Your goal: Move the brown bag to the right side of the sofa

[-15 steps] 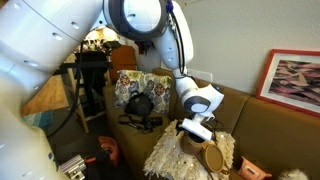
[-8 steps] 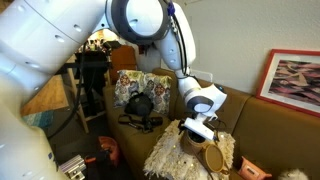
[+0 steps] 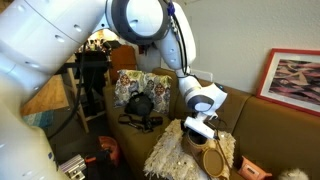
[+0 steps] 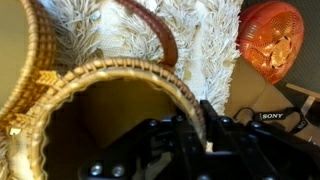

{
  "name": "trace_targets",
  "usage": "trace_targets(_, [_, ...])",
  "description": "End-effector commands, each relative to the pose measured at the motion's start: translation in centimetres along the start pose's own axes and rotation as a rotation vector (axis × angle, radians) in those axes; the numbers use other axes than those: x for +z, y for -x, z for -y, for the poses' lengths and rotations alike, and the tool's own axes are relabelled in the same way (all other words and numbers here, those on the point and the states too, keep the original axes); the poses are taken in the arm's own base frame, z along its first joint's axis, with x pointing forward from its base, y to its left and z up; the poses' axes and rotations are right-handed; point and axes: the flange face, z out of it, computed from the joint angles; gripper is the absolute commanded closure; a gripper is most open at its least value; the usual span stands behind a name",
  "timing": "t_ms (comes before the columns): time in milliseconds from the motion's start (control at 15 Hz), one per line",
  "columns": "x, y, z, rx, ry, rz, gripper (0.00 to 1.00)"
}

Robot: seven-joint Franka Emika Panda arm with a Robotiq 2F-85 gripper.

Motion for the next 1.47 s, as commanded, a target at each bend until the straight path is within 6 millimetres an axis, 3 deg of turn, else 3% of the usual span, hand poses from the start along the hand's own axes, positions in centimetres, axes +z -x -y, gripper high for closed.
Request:
trace_targets(0, [0.2, -0.3, -0.8, 0.003, -0.007, 0.008, 0.96])
trace_targets(267, [-2.3, -0.9, -0.1, 0.019, 0.048, -0.037, 0.96])
trace_targets(667, [-10.3, -1.4, 1.4, 0.073, 0.205, -0.149, 0.96])
trace_targets(867, [-14.2, -0.6, 1.7, 0.161, 0.295, -0.214, 0.96])
trace_targets(1067, [-16.8, 1.5, 0.4, 0.276, 0.362, -0.250, 0.96])
trace_targets(1400, [-19.2, 6.9, -3.5, 0.424, 0.438, -0.262, 0.96])
